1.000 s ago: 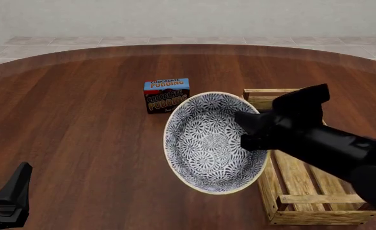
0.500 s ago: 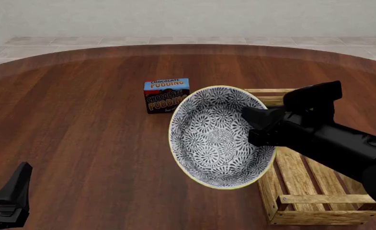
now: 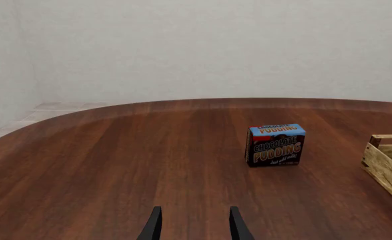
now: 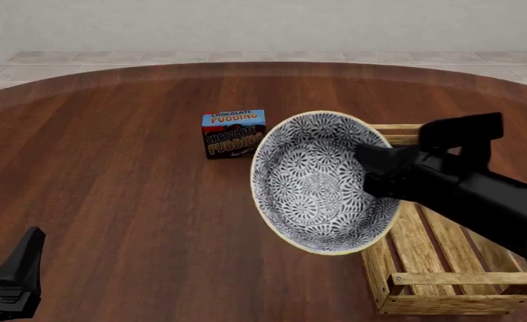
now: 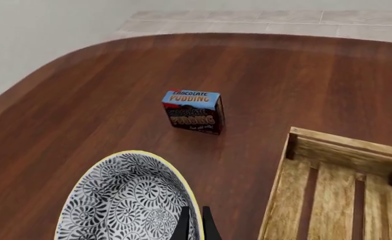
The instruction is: Pick up the bowl on the left and put it in the tray.
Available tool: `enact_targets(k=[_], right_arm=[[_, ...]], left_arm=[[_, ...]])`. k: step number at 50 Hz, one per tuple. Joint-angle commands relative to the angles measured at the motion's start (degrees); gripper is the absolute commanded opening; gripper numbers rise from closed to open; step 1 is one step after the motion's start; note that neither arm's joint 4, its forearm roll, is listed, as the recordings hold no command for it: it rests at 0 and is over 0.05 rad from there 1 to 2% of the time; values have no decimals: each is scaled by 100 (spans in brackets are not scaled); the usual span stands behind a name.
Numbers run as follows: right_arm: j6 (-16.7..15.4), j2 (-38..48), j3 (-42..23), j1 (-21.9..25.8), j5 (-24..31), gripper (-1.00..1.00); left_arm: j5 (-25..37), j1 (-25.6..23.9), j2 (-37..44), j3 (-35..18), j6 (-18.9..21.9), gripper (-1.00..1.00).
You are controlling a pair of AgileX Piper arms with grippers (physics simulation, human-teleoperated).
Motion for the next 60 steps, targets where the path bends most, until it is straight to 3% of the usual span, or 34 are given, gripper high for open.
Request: enact_targets(k=[1, 60], right_arm=[[116, -144, 55, -129, -35, -100], [701, -95, 458, -925, -502, -100]], left_arm=[[0, 0, 0, 0, 0, 100], [0, 0, 0, 0, 0, 100]])
